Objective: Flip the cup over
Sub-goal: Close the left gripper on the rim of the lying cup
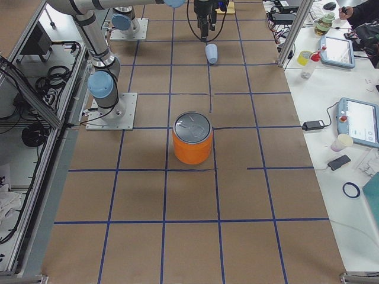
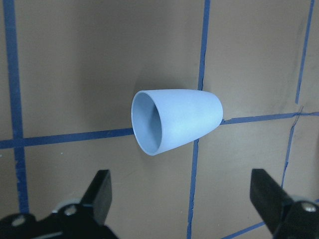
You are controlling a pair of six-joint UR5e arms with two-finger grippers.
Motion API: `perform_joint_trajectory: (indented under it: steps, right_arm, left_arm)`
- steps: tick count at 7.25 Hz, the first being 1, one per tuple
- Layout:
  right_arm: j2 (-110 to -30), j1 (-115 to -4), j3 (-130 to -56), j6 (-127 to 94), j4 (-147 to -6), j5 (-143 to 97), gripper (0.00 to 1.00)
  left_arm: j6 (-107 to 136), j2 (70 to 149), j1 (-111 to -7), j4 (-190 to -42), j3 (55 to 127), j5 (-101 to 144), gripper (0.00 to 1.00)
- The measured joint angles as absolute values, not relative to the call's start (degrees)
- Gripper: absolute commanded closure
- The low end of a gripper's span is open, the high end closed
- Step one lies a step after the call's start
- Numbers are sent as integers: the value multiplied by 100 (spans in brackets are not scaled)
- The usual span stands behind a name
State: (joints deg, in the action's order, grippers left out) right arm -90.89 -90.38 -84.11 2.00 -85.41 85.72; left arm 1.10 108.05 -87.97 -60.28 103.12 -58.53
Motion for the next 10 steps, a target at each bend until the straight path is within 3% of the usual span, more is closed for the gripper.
perform_joint_trajectory:
  steps: [3,10]
  right_arm:
    - [-8941,-9041,-8229,-456,-8858,8779,0]
    - [-8912,-9021,-8347,-416,-9055,8715,0]
  left_arm:
    - [297,11309,-8807,-5415,10472,-5589,0]
    - [580,11655,-8875,-4996,10644,-4853,0]
